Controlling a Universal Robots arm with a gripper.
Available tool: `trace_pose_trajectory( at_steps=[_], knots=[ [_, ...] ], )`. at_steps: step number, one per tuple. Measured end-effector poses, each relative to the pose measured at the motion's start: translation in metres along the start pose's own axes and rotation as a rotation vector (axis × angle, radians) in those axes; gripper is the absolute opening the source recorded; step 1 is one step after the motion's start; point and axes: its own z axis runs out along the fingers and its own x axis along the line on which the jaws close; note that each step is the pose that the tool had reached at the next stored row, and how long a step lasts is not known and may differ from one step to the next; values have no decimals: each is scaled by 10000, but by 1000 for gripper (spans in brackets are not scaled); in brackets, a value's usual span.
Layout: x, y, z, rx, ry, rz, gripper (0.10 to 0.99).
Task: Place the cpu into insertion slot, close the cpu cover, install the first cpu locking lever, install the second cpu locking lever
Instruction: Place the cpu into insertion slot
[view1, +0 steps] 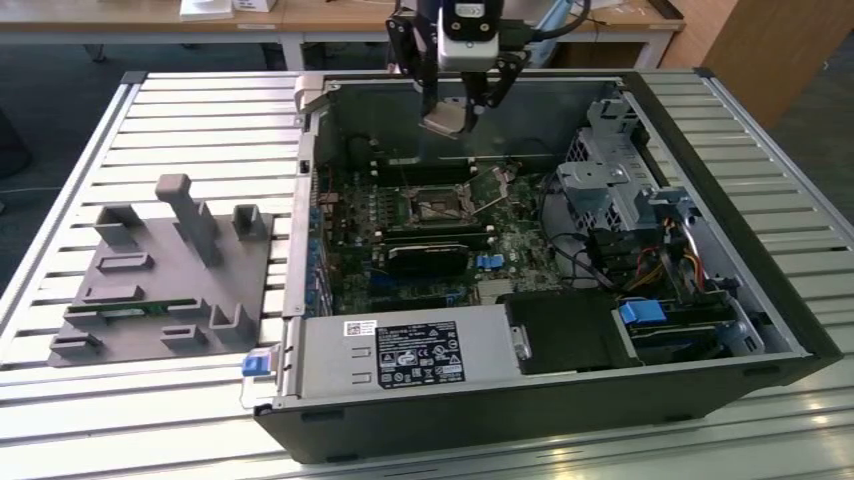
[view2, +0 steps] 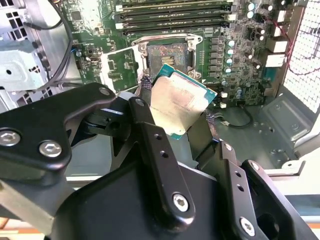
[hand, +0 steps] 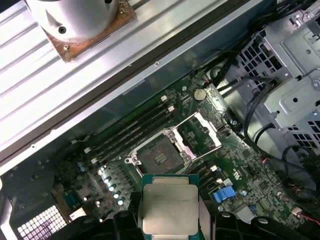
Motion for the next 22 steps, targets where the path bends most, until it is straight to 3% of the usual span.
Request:
trace_pose_trajectory(
  at_steps=[22],
  knots=[
    [47, 15, 55, -29, -139, 1565, 537]
  ],
)
